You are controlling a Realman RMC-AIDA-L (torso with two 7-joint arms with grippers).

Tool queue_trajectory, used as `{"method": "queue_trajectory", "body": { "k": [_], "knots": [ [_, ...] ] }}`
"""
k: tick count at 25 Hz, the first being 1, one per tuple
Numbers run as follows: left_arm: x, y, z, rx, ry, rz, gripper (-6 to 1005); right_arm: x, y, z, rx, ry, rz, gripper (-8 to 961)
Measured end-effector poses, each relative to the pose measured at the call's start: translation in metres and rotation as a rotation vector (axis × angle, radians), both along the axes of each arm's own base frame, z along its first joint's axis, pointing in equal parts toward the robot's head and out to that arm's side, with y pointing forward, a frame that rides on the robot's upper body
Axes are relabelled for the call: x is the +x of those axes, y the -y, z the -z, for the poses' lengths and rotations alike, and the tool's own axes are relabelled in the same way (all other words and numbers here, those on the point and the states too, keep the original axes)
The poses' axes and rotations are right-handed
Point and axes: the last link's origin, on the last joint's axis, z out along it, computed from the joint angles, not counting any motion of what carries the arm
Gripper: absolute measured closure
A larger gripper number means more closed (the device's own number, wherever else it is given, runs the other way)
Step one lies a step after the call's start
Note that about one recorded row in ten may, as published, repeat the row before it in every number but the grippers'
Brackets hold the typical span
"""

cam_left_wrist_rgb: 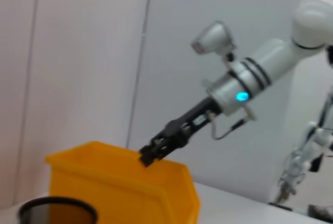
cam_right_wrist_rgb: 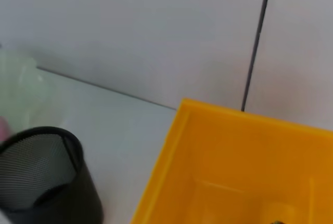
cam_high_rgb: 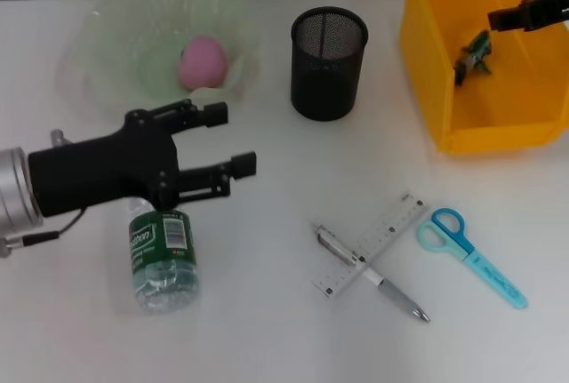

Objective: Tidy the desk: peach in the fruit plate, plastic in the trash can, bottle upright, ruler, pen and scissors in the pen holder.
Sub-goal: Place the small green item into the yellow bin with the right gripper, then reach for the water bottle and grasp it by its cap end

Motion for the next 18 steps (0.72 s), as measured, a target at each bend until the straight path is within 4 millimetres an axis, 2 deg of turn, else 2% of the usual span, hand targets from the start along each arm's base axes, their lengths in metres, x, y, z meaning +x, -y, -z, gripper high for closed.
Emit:
{"method": "queue_trajectory", "body": {
  "k": [2, 4, 7, 9, 11, 12, 15, 18],
  "knots": [
    [0.001, -0.002, -0.003, 0.0, -0.014, -0.029, 204, -0.003, 0.007, -0.003, 0.001, -0.034, -0.028, 549],
    [0.007, -0.008, -0.019, 0.007, -0.119, -0.181, 204, -0.004, 0.019, -0.007, 0.001, -0.074, -0.075, 465],
    [0.01, -0.008, -0.025, 0.023, -0.156, -0.218, 205, -0.008, 0.049, -0.002, -0.04, -0.153, -0.216, 340],
    [0.024, -0.005, -0.042, 0.057, -0.244, -0.37, 205, -0.005, 0.07, 0.004, -0.068, -0.198, -0.315, 289],
    [0.035, -0.003, -0.049, 0.037, -0.302, -0.469, 206, 0.001, 0.09, 0.009, -0.082, -0.239, -0.397, 237],
    [0.042, -0.002, -0.049, -0.003, -0.336, -0.538, 206, 0.004, 0.102, 0.013, -0.087, -0.265, -0.448, 212],
    [0.048, -0.004, -0.046, -0.046, -0.356, -0.589, 206, 0.013, 0.124, 0.022, -0.102, -0.332, -0.533, 135],
    [0.053, -0.019, -0.041, -0.126, -0.401, -0.728, 207, 0.026, 0.142, 0.031, -0.141, -0.382, -0.565, 123]
  ]
}}
